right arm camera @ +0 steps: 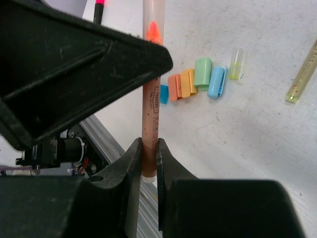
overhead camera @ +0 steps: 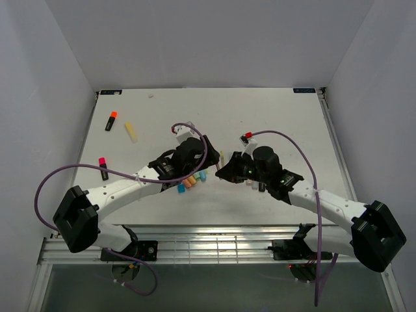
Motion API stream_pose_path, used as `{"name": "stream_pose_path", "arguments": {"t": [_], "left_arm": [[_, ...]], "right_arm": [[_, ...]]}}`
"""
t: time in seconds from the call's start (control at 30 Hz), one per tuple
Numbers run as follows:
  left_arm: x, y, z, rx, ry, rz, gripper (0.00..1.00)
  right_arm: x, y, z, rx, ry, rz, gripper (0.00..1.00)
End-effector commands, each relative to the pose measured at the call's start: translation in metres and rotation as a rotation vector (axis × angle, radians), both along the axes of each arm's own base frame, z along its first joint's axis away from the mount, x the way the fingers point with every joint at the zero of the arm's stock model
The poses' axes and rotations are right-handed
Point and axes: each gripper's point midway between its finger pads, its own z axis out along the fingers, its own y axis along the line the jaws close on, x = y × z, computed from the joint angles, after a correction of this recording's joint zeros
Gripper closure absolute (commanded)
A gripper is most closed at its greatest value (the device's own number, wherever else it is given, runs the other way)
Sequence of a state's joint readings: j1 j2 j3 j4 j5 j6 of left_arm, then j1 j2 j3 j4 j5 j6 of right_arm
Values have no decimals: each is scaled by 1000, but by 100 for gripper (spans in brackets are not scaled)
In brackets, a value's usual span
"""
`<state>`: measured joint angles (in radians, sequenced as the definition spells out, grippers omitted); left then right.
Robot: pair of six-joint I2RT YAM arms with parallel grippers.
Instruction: Open the pen caps
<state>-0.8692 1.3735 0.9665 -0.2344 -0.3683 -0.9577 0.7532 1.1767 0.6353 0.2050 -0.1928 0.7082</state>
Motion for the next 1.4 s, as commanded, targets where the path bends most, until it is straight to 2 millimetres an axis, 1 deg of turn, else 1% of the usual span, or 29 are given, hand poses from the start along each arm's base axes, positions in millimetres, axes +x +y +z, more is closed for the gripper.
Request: {"name": "stream_pose_path", "arguments": {"t": [0.0,0.13,0.33,0.37,0.4,0.53,0.6,0.63,0.67,0.7,0.73,0.8,0.83,0.93,0.97,1.0,1.03,1.1,1.13,1.2,1.23,1.27,1.3,1.33,1.37], "left_arm": [[11,7,12,21,-41,21,22],[15,3,19,3,-55,10,25],[16,-2,19,-16,-56,-8,33],[15,-5,19,-23,-51,-19,35],[14,-6,19,-29,-52,-26,40],[11,-16,19,-75,-47,-64,51],[5,-22,18,-103,-40,-102,53],[5,-26,24,-132,-60,-114,53],[1,-25,19,-139,-56,-124,53],[-1,-27,20,-153,-57,-140,54],[-2,-28,19,-153,-56,-145,59],[-4,-29,13,-142,-44,-160,64],[-4,-28,13,-138,-44,-160,68],[-5,-27,11,-130,-47,-166,77],[-5,-27,11,-125,-48,-165,88],[-3,-26,12,-114,-55,-163,96],[0,-22,9,-83,-52,-146,100],[6,-19,10,-39,-56,-127,100],[12,-20,13,3,-65,-131,100],[25,-13,15,59,-77,-100,100],[34,-13,15,102,-72,-102,100],[44,-8,14,116,-67,-95,100],[50,-5,14,126,-64,-97,100],[56,-2,12,139,-57,-101,100],[66,2,12,150,-55,-113,100]], "right_arm": [[-12,-2,4,22,3,36,92],[-18,-4,3,19,6,51,92],[-20,-4,5,29,-2,60,92],[-20,-4,5,28,-2,59,92],[-20,-4,5,28,-3,59,92],[-17,-5,2,25,-7,42,92],[-15,-3,2,25,-7,42,92],[-13,-2,2,25,-8,41,92],[-12,0,3,31,-12,44,92],[-11,1,3,31,-12,42,92],[-10,2,1,26,-8,42,92],[-8,4,1,24,-5,42,92],[-7,4,1,23,-6,40,92],[-6,3,1,20,-7,34,92],[-6,3,2,20,-8,33,92],[-7,2,-1,9,-3,33,92],[-7,2,-1,5,-1,34,92],[-7,-1,-6,-21,9,27,92],[-7,-7,-14,-68,13,10,92],[-10,-9,-22,-134,14,2,92],[-9,-17,-31,-203,8,-20,92],[-14,-15,-31,-235,4,-8,92],[-15,-17,-35,-267,3,-14,92],[-12,-23,-39,-310,-13,-51,92],[-18,-25,-42,-352,-17,-37,92]]}}
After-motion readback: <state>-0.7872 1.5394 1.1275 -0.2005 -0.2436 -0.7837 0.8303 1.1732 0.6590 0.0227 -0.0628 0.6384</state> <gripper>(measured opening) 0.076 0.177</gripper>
